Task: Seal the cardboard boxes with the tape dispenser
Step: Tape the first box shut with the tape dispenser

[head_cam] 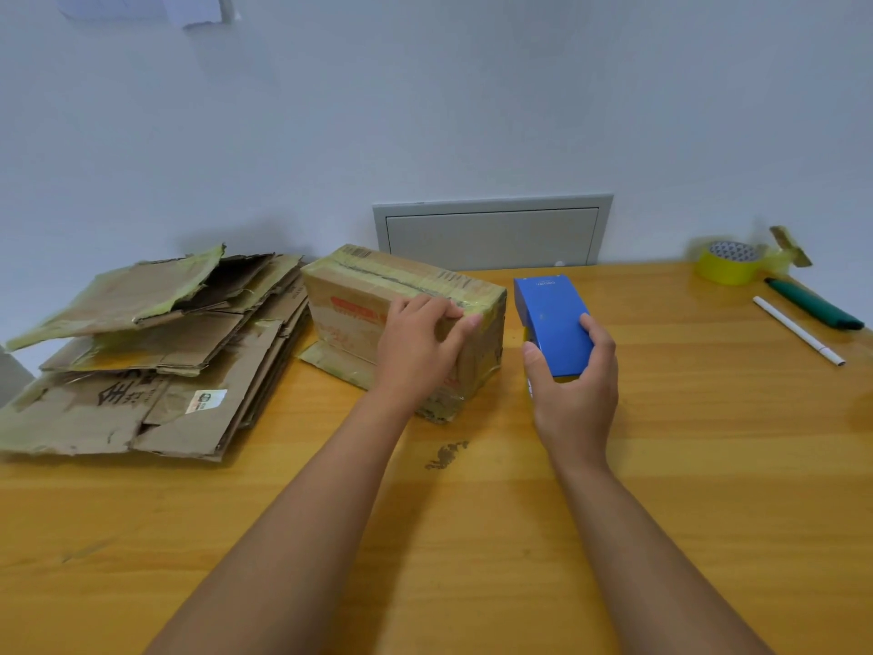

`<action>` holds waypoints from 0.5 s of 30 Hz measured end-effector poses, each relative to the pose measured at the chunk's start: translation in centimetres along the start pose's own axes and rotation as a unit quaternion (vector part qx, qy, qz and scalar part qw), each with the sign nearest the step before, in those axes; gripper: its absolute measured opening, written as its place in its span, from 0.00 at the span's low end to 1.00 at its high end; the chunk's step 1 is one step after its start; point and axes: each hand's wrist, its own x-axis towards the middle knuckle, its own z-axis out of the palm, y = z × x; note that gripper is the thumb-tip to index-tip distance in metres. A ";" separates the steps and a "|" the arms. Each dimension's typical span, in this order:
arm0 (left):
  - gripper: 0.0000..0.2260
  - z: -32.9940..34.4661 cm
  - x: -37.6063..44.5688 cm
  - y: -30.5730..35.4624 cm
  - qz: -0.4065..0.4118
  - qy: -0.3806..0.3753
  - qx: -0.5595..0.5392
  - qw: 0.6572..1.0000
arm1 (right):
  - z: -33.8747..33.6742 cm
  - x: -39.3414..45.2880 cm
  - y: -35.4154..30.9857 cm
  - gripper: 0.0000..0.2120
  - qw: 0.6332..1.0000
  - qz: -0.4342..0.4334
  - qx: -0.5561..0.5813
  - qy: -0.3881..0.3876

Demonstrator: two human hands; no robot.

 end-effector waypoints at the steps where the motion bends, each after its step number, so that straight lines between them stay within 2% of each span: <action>1: 0.12 0.3 0.1 0.2 0.000 0.015 0.007 1.000 | 0.0 0.0 0.0 0.31 1.000 0.000 0.001 0.000; 5: 0.11 0.6 0.3 0.0 0.007 0.003 0.024 1.000 | -0.1 0.0 0.0 0.30 1.000 -0.002 0.000 0.001; 9: 0.18 0.7 0.3 0.5 -0.005 -0.015 0.081 0.997 | 0.0 0.1 0.0 0.31 1.000 -0.007 -0.004 0.002; 12: 0.12 1.2 0.2 1.1 0.014 0.006 0.135 0.991 | 0.0 0.1 0.0 0.30 1.000 -0.006 -0.003 0.002; 15: 0.11 0.6 0.0 1.2 0.058 -0.003 0.150 0.987 | -0.1 0.1 0.0 0.31 1.000 0.001 0.001 0.000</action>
